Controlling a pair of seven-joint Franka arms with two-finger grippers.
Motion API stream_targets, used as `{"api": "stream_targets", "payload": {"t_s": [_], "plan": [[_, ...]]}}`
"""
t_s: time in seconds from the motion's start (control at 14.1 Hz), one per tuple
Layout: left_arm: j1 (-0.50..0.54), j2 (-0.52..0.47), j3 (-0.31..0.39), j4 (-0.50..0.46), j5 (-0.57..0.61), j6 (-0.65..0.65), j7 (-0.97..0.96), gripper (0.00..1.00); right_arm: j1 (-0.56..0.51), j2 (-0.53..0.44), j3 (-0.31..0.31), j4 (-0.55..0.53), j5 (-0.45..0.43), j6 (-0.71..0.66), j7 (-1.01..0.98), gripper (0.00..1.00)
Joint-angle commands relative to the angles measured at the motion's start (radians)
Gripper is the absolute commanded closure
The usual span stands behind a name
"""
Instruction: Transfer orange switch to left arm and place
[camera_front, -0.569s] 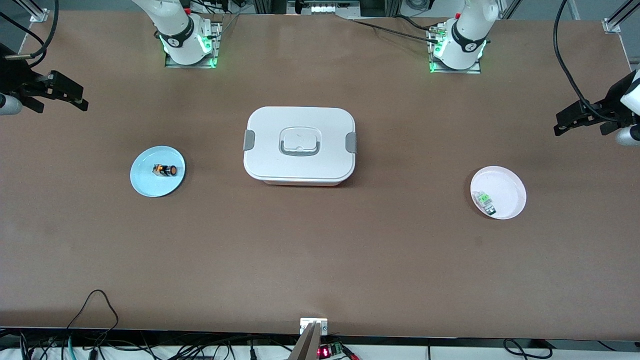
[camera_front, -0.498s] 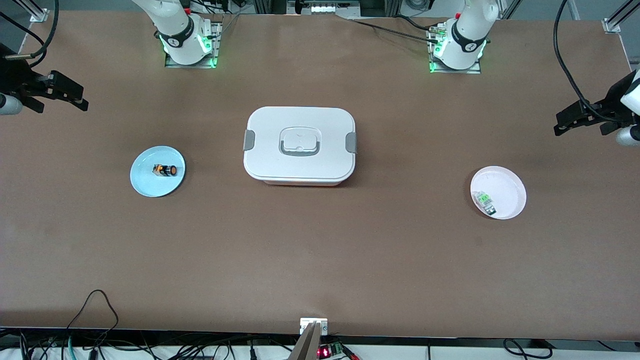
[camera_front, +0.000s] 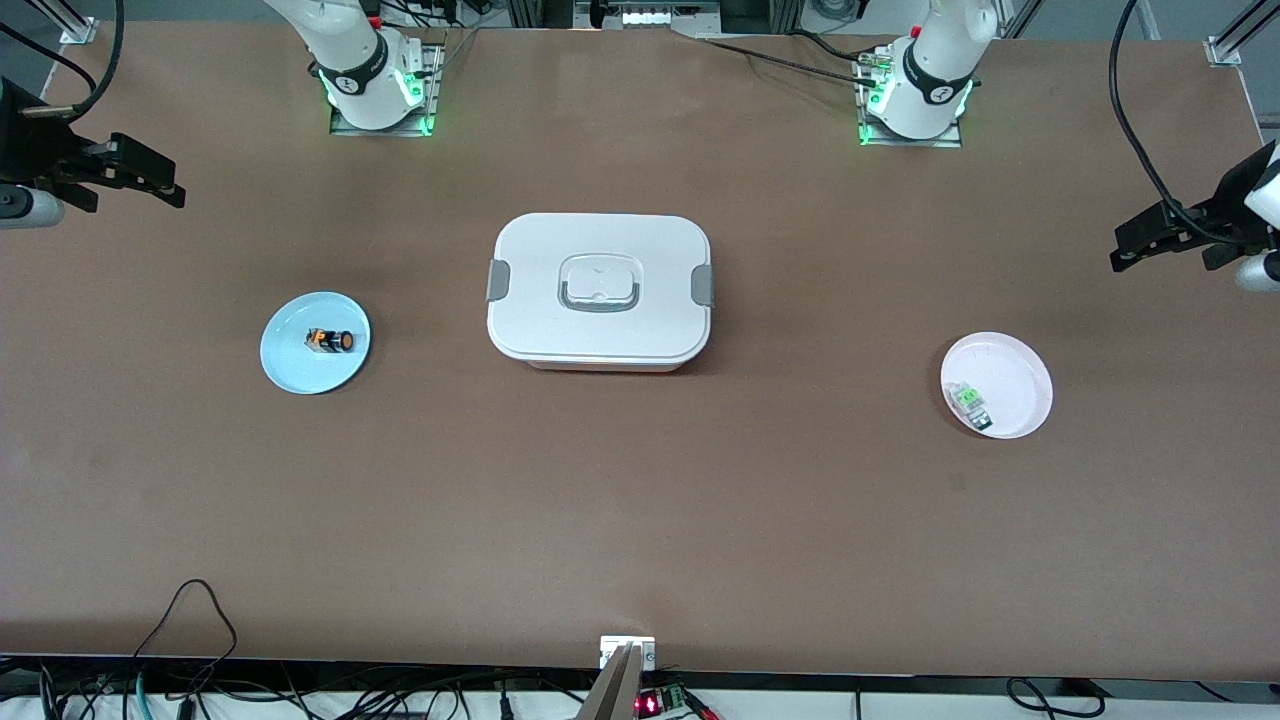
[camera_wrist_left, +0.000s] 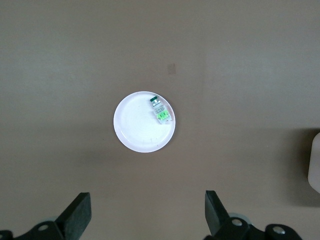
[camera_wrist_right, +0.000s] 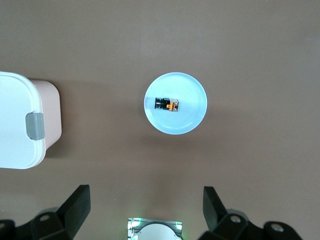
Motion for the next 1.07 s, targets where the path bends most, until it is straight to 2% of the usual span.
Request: {"api": "stream_targets", "payload": {"t_s": [0.0,0.21,0.5,0.64,1.0], "plan": [[-0.001,-0.018,0.01,-0.016,-0.023,-0.002,0.02,0.0,-0.008,0.058,0.008,0.015,-0.009,-0.022,-0.015,0.0],[-0.001,-0.018,0.01,-0.016,-0.023,-0.002,0.02,0.0,-0.007,0.075,0.008,-0.068,-0.01,0.037,-0.012,0.0],[-0.001,-0.018,0.01,-0.016,-0.023,-0.002,0.02,0.0,-0.008,0.08,0.006,-0.334,-0.01,0.377,-0.012,0.0],[0.001,-0.018,0.01,-0.016,-0.023,-0.002,0.02,0.0,-0.01,0.098,0.004,-0.427,-0.01,0.512,-0.014,0.0],[-0.001,-0.018,0.01,-0.016,-0.023,-0.002,0.02,0.0,-0.019,0.262,-0.008,-0.47,-0.009,0.687,-0.014,0.0]]}}
